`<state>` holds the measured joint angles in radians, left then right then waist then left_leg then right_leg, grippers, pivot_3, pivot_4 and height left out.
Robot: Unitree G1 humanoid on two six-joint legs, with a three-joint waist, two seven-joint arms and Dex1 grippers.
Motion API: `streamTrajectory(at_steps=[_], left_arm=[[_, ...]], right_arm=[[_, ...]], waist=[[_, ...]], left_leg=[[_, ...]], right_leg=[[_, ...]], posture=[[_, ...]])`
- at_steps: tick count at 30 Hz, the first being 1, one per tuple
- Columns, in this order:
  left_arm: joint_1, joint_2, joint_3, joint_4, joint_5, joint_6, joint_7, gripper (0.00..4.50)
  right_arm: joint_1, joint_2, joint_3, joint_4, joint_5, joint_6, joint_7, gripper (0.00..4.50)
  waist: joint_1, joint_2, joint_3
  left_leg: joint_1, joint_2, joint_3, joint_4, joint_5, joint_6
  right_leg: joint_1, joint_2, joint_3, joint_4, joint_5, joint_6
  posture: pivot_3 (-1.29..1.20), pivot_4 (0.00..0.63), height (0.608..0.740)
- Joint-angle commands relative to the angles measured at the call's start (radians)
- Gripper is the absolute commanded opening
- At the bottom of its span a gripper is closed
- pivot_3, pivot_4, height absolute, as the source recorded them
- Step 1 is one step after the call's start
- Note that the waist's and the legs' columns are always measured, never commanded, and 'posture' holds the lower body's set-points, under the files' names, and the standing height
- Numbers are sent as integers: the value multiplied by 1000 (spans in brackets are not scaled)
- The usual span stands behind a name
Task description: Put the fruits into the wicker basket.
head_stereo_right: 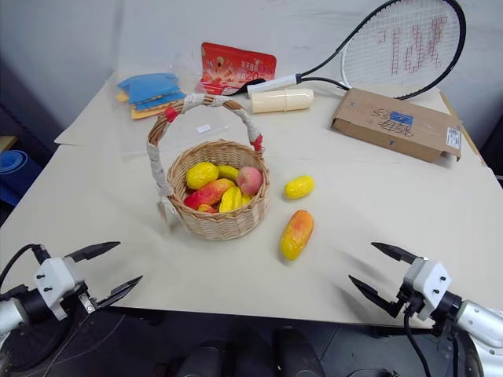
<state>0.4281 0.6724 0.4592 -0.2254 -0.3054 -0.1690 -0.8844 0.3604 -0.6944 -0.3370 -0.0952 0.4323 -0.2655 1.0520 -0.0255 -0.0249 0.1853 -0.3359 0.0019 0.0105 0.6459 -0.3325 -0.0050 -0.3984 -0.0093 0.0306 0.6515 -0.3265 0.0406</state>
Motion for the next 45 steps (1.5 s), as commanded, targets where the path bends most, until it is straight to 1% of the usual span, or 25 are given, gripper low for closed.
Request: streamTrajectory(at_steps=[1, 5, 8, 10, 15, 21, 22, 25, 27, 29, 30, 32, 34, 35, 38, 39, 42, 45], left_arm=[[22, -6, 31, -32, -26, 2, 7, 4500], [14, -6, 41, -47, -98, 64, 3, 4500], [-19, 29, 43, -57, -213, 160, -53, 4500], [-33, 37, 52, -79, -267, 221, -51, 4500], [-41, 67, 38, -131, -287, 260, -100, 4500], [-89, 81, -1, -193, -289, 290, -126, 4500], [-100, 82, -12, -205, -288, 293, -127, 4500], [-141, 75, -54, -251, -290, 312, -110, 4500], [-171, 67, -77, -289, -296, 324, -91, 4500], [-203, 69, -94, -343, -309, 349, -63, 4500], [-224, 75, -100, -372, -314, 365, -46, 4500], [-259, 88, -109, -415, -329, 405, -18, 4500], [-293, 99, -114, -448, -338, 441, 11, 4500], [-312, 107, -116, -462, -342, 459, 23, 4500], [-346, 120, -118, -485, -355, 496, 43, 4500], [-354, 124, -117, -489, -359, 505, 45, 4500], [-364, 137, -107, -490, -361, 518, 45, 4500], [-354, 141, -87, -488, -357, 521, 41, 4500]], right_arm=[[24, -5, -50, -5, 30, -13, 17, 4475], [30, 10, -62, 17, 46, -15, 25, 4475], [25, 22, -54, 72, 53, -37, 56, 4475], [19, 29, -53, 95, 62, -33, 66, 4475], [34, 27, -35, 70, 96, 34, 100, 4475], [38, 16, -42, -59, 187, 196, 62, 4475], [30, 6, -35, -109, 221, 262, 37, 4475], [-60, -24, 5, -264, 349, 507, -99, 4475], [-174, -68, 89, -317, 300, 653, -196, 4475], [-321, -83, 162, -347, 308, 866, -361, 4475], [-407, -53, 178, -346, 370, 977, -462, 4475], [-537, 9, 192, -335, 451, 1135, -604, 4475], [-643, 76, 200, -317, 497, 1249, -712, 4475], [-694, 107, 212, -303, 496, 1316, -770, 4475], [-779, 156, 240, -276, 471, 1455, -881, 4475], [-792, 163, 252, -270, 450, 1470, -898, 4475], [-819, 161, 276, -264, 403, 1499, -916, 4475], [-829, 133, 289, -273, 350, 1497, -911, 4475]], waist=[[0, 0, 0], [0, 0, 0], [0, 0, 0], [0, 0, 1], [-2, 1, 1], [-1, 2, 1], [-1, 2, 1], [-7, 3, 2], [-7, 3, 2], [-4, 3, 3], [-4, 3, 3], [-3, 3, 3], [-2, 3, 2], [-1, 3, 2], [-1, 3, 2], [-2, 3, 2], [-3, 4, 2], [-3, 4, 2]], left_leg=[[0, 0, 0, 0, 0, 0], [0, 0, 0, 1, -1, 0], [1, 1, 0, 1, -1, 0], [1, 1, 0, 1, -1, 0], [1, 1, 0, 1, -1, 0], [1, 1, 0, 1, -1, 0], [1, 1, 0, 1, -1, 0], [1, 1, 0, 2, -1, 0], [1, 1, 0, 2, -1, 0], [1, 1, 0, 2, -1, 0], [0, 1, 0, 2, -1, -1], [0, 1, -1, 3, 0, -1], [-9, 1, -2, 4, 1, -3], [-13, 1, -3, 4, 1, -4], [-22, 0, -4, 6, 2, -5], [-26, 0, -4, 7, 2, -5], [-34, 0, -4, 11, 2, -4], [-34, 0, -3, 13, 0, -1]], right_leg=[[0, 0, 0, 0, 0, 0], [1, 0, 0, 0, 0, 0], [2, 0, 0, 0, 0, 0], [2, 0, -1, 0, -1, 0], [2, 0, -1, 0, -1, 0], [2, 0, -1, 0, -1, 0], [2, 0, -1, 0, -1, 0], [2, 0, -1, 1, -1, 0], [2, 0, -1, 1, -1, 0], [1, 0, -1, 1, -1, 0], [0, 0, -1, 1, -1, 0], [-5, 0, -2, 2, 0, 0], [-14, 0, -2, 4, 0, 1], [-17, 0, -3, 5, 0, 1], [-26, 0, -3, 6, 0, 1], [-30, 0, -4, 7, 0, 1], [-35, 0, -4, 7, 1, 2], [-34, 0, -3, 6, 1, 3]], posture=[[0, 150, 740], [0, 150, 740], [0, 150, 740], [0, 150, 740], [0, 150, 740], [0, 150, 740], [0, 150, 740], [0, 150, 740], [0, 150, 740], [0, 150, 740], [0, 150, 740], [0, 150, 740], [0, 150, 740], [0, 150, 740], [0, 150, 740], [0, 150, 740], [0, 150, 740], [0, 150, 740]])
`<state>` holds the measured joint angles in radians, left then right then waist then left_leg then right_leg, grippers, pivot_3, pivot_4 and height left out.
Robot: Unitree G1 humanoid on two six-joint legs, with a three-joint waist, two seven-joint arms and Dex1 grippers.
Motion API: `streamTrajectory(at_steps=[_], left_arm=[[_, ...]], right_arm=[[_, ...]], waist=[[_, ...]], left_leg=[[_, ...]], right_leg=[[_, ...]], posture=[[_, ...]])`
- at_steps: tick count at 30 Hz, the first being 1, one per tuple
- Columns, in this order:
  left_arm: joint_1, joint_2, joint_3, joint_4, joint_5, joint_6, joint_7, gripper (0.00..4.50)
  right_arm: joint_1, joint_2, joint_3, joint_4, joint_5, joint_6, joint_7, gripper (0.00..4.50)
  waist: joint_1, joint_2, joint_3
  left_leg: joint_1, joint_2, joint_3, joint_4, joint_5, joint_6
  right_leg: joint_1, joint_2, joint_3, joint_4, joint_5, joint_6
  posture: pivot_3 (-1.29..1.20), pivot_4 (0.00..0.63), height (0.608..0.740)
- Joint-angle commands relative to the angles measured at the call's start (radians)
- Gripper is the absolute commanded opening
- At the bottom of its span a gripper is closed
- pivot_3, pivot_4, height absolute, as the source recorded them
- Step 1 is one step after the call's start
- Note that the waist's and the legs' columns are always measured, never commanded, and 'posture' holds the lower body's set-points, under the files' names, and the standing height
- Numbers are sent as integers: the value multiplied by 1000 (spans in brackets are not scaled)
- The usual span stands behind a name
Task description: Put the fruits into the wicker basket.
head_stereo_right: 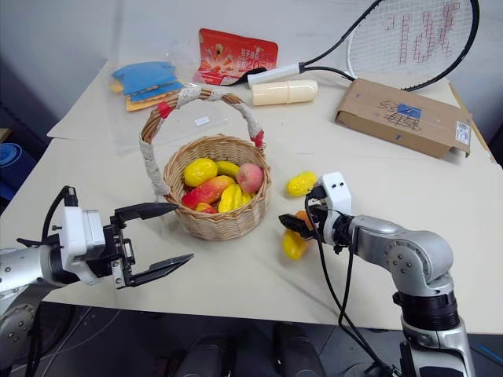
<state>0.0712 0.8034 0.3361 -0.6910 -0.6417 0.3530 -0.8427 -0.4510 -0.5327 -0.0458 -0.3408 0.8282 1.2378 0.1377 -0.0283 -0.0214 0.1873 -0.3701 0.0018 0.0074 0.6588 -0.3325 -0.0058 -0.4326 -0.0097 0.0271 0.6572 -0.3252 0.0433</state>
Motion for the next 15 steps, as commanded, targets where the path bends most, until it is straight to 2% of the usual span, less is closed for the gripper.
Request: streamTrajectory(at_steps=[1, 4, 8, 14, 15], left_arm=[[6, 10, 42, -23, -20, -1, -2, 4500], [22, 9, 56, -20, -12, -6, -10, 4500], [33, 4, 60, -14, -3, -14, -16, 4500], [33, -1, 53, -7, -1, -20, -18, 4500], [33, -2, 52, -4, -3, -20, -20, 4500]], right_arm=[[-17, -47, 5, -35, -60, -3, 16, 4475], [22, -135, 39, -94, -85, -8, 94, 4475], [82, -193, 47, -123, -87, 16, 156, 4475], [189, -212, 23, -129, -88, 34, 206, 4475], [206, -214, 13, -126, -87, 31, 217, 4304]], waist=[[0, 0, 0], [0, 0, 0], [-1, 0, 0], [1, -4, -3], [2, -5, -3]], left_leg=[[0, 0, 0, 1, 0, 0], [1, 0, 0, 2, 0, 1], [2, 0, -1, 3, 0, 1], [4, 0, -1, 4, 0, 1], [4, 0, -1, 4, 0, 1]], right_leg=[[0, 0, 0, 0, 0, 0], [1, 0, 0, 1, 0, 0], [3, 0, 0, 1, 0, 0], [6, 0, 0, 2, 0, 1], [6, 0, 0, 2, 1, 1]], posture=[[0, 150, 740], [0, 150, 740], [0, 150, 740], [0, 150, 740], [0, 150, 740]])
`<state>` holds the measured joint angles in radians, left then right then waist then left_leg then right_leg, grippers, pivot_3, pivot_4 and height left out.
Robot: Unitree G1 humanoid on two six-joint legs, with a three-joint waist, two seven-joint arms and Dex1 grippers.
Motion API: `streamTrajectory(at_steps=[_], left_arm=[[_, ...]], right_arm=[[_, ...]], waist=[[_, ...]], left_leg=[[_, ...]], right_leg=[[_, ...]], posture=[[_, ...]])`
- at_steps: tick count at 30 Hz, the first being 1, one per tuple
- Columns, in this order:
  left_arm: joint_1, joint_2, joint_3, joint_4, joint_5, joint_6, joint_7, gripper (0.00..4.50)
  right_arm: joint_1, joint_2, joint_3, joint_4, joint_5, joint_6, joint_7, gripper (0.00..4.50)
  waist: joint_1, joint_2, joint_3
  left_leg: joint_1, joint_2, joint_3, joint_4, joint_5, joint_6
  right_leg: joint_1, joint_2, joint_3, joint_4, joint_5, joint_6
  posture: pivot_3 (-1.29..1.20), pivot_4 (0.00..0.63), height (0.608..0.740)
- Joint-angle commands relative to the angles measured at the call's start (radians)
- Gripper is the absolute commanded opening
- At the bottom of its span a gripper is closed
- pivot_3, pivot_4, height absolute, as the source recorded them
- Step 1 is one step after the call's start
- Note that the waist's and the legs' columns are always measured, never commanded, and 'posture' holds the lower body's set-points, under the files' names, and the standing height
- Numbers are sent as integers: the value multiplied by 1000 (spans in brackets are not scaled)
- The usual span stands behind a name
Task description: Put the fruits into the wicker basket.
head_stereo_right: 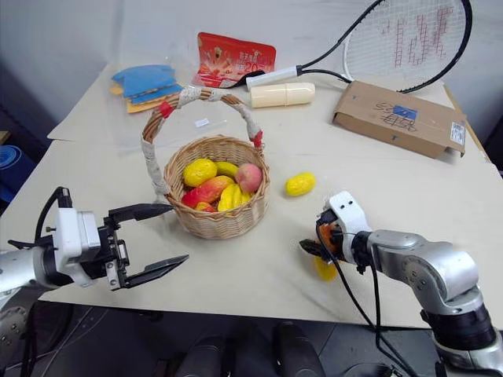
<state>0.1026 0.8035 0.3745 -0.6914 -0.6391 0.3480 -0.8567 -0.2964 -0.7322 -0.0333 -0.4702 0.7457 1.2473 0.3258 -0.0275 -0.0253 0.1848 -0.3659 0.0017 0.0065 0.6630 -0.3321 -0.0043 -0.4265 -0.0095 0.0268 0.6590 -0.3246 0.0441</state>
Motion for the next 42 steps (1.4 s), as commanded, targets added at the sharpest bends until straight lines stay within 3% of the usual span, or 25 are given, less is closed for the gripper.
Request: streamTrajectory(at_steps=[1, 5, 10, 13, 15, 18, 22, 27, 31, 37, 42], left_arm=[[0, -2, 14, -2, -6, -16, -7, 4500], [7, -9, 23, 11, -22, -7, -9, 4500], [45, -34, 68, 39, -56, 7, 0, 4500], [67, -70, 105, 45, -88, 20, 34, 4500], [70, -95, 124, 41, -110, 30, 68, 4500], [100, -145, 178, 24, -137, 35, 129, 4500], [212, -203, 242, -17, -125, 10, 153, 4500], [261, -227, 251, -12, -103, -25, 161, 4500], [257, -225, 234, -16, -95, -36, 166, 4500], [236, -209, 207, 8, -85, -48, 155, 4500], [193, -188, 165, 32, -76, -50, 129, 4500]], right_arm=[[63, -19, -3, 7, -7, 14, 39, 4106], [76, -41, -17, 3, -14, -135, 179, 3336], [-132, 26, -46, 52, 83, -251, 363, 3167], [-393, 247, -12, 144, 133, -262, 290, 3157], [-489, 357, 40, 199, 96, -288, 272, 3157], [-594, 502, 140, 336, -35, -392, 237, 3157], [-664, 645, 125, 481, -102, -449, 137, 3157], [-653, 677, 185, 547, -195, -463, 133, 3157], [-659, 671, 185, 547, -223, -489, 172, 4441], [-662, 576, 159, 465, -184, -491, 330, 4478], [-611, 418, 153, 381, -168, -522, 518, 4478]], waist=[[3, -1, -1], [2, -2, -1], [-19, 2, 1], [-37, 2, 1], [-34, 2, 1], [-28, 2, 1], [-26, 2, 1], [-14, 1, 1], [-15, 1, 1], [-17, 1, 1], [-19, 1, 1]], left_leg=[[0, 0, 0, 0, 0, 0], [0, 0, -1, 0, 0, 0], [0, 0, 2, 1, 0, 1], [2, 1, 3, 0, 1, 0], [2, 1, 1, 0, 2, 0], [0, 2, -2, -1, 3, -2], [-5, 0, -2, 1, 2, -2], [-6, -3, -2, 1, 0, 3], [-6, -4, -2, 1, 0, 3], [-5, -4, -2, 1, 1, 3], [-4, -4, -2, 1, 1, 3]], right_leg=[[0, 0, 0, 0, 0, 0], [0, 0, 0, -1, 0, 0], [-1, 0, 1, 0, 2, 0], [-1, 2, 2, 2, 4, -2], [-2, 3, 1, 4, 5, -3], [-4, 3, -2, 3, 4, -4], [-6, -1, -3, 2, 5, -3], [-5, -5, -3, -1, 5, -2], [-6, -5, -3, -1, 5, -2], [-5, -5, -4, 0, 5, -2], [-4, -5, -4, 0, 5, -2]], posture=[[0, 150, 740], [0, 150, 740], [0, 150, 740], [0, 150, 740], [0, 150, 740], [0, 150, 740], [0, 150, 740], [0, 150, 740], [0, 150, 740], [0, 150, 740], [0, 150, 740]])
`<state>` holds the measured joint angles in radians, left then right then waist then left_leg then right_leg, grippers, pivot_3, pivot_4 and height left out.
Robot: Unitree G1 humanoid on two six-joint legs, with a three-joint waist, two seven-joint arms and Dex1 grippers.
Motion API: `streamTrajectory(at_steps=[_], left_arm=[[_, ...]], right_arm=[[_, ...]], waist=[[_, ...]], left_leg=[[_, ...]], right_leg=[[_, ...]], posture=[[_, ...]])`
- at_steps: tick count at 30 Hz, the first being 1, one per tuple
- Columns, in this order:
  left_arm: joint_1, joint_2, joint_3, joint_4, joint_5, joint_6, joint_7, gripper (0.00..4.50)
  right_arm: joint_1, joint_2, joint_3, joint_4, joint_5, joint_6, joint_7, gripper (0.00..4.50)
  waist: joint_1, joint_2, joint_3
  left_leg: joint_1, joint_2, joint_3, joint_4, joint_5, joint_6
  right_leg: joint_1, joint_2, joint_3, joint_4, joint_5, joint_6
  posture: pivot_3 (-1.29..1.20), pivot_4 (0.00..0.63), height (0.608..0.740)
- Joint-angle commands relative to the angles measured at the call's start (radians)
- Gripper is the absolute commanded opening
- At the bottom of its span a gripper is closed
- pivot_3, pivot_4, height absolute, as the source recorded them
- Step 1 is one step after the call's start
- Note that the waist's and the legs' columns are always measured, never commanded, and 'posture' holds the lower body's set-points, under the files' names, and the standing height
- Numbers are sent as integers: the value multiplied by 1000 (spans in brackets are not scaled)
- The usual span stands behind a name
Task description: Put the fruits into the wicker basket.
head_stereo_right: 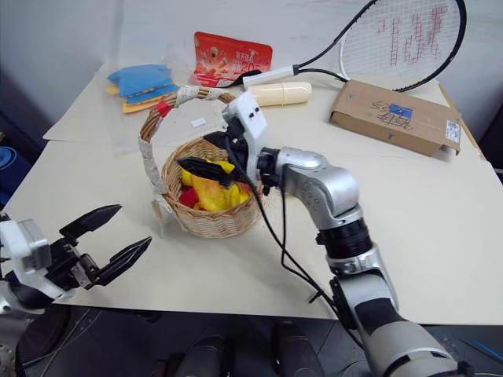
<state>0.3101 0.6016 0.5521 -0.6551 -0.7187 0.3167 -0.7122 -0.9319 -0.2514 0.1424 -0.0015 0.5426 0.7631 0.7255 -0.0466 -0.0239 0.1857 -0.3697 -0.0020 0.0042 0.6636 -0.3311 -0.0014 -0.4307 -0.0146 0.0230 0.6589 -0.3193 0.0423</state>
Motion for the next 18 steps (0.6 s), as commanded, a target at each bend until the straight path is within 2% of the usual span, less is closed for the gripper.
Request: streamTrajectory(at_steps=[1, 5, 9, 12, 18], left_arm=[[-20, 17, -22, 0, 4, -18, -22, 4500], [-72, 36, -80, 24, 23, -25, -55, 4500], [-155, 58, -150, 48, 41, -27, -79, 4500], [-208, 68, -205, 62, 54, -25, -102, 4500], [-278, 101, -255, 95, 60, -21, -152, 4500]], right_arm=[[47, -106, -26, -118, 59, -42, 187, 4478], [145, -251, -102, -167, 101, -44, 285, 4478], [380, -364, -261, -222, 87, -205, 353, 4478], [586, -371, -419, -206, 37, -441, 373, 4478], [838, -379, -604, -122, -2, -648, 355, 4478]], waist=[[0, 0, 0], [6, 0, 0], [25, 0, 0], [25, 0, 0], [13, 0, 0]], left_leg=[[0, 0, 0, 0, 0, 0], [0, 0, -1, -1, 0, 0], [0, 0, -2, -1, 0, 0], [0, 0, -3, -1, 0, 0], [3, 1, 1, -1, 1, 0]], right_leg=[[0, 0, 0, 0, 0, 0], [1, 0, -1, -1, 0, 0], [2, 0, -1, -3, 0, 0], [3, 0, -3, -4, 0, 0], [4, 2, 1, -1, 0, 1]], posture=[[0, 150, 740], [0, 150, 740], [0, 150, 740], [0, 150, 740], [0, 150, 740]])
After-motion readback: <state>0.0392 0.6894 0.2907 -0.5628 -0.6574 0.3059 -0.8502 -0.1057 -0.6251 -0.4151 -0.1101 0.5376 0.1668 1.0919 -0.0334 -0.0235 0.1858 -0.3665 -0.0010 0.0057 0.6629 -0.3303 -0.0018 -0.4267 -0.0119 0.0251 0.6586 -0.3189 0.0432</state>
